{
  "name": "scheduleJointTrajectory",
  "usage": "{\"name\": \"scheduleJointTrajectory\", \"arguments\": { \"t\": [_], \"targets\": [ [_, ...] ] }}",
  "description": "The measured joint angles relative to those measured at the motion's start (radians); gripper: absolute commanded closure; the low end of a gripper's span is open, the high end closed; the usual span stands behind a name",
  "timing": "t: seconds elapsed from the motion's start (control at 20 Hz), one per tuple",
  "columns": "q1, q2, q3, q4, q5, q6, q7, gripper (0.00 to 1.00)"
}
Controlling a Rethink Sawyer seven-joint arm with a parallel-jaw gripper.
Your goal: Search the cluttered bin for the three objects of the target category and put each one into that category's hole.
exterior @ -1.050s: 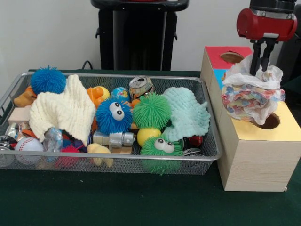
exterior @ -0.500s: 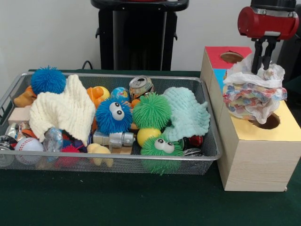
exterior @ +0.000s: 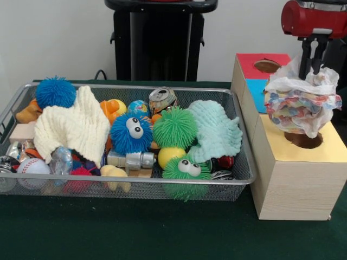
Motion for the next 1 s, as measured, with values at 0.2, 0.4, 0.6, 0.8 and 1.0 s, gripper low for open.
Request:
{"name": "scheduleJointTrajectory", "arguments": {
  "t": [0.2,0.4,0.6,0.8,1.0],
  "targets": [
    [0.010,-0.002,0.000,0.000,0.007,0.000,0.000,1.00],
    [0.016,-0.002,0.000,0.000,0.008,0.000,0.000,1.00],
    [0.019,0.003,0.000,0.000,0.007,0.000,0.000,1.00],
    [0.019,0.012,0.000,0.003,0.006,0.000,0.000,1.00],
    [0.019,0.018,0.000,0.006,0.006,0.000,0.000,1.00]
  ]
}}
